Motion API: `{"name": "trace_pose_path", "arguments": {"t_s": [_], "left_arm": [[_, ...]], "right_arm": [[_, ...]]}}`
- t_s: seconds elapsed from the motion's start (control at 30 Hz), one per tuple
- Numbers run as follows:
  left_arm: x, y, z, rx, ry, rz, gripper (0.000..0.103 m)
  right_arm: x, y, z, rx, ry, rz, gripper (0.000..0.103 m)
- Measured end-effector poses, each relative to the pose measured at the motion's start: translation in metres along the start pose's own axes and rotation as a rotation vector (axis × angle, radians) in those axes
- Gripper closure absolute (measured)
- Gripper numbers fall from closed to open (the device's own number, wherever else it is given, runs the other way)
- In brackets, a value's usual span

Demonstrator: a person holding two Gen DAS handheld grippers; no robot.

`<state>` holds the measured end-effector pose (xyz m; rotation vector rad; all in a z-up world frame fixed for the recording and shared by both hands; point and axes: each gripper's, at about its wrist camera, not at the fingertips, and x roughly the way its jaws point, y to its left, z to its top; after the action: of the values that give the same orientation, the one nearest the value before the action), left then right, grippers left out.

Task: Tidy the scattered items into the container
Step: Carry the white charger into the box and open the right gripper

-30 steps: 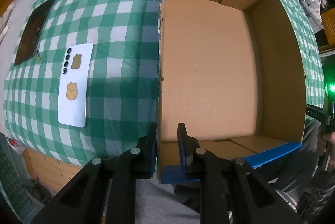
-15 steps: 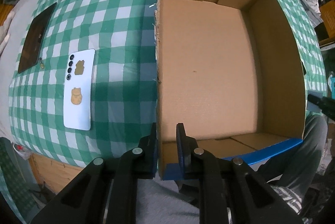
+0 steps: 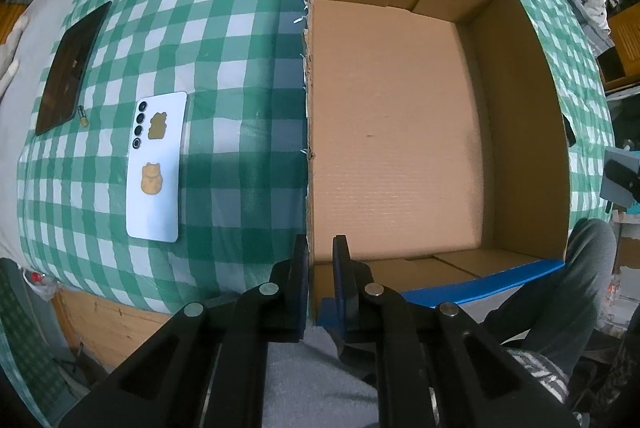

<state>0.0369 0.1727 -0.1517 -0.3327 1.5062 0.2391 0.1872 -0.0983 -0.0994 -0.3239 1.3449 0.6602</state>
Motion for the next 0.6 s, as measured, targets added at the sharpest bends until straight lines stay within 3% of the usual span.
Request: {"name": "trace_pose_path", "arguments": {"t_s": [0.2, 0.6], "left_arm": [[-0.001, -0.002, -0.001, 0.009, 0.001, 0.006, 0.092], [-0.004, -0.002, -0.002, 0.009, -0.016, -0.013, 0.092]], "right_arm": [[-0.007, 0.033, 0.011, -0.054, -0.017, 0.038, 0.077], [0.024, 0.095, 0.021, -0.141, 0.024, 0.102, 0.077]]}}
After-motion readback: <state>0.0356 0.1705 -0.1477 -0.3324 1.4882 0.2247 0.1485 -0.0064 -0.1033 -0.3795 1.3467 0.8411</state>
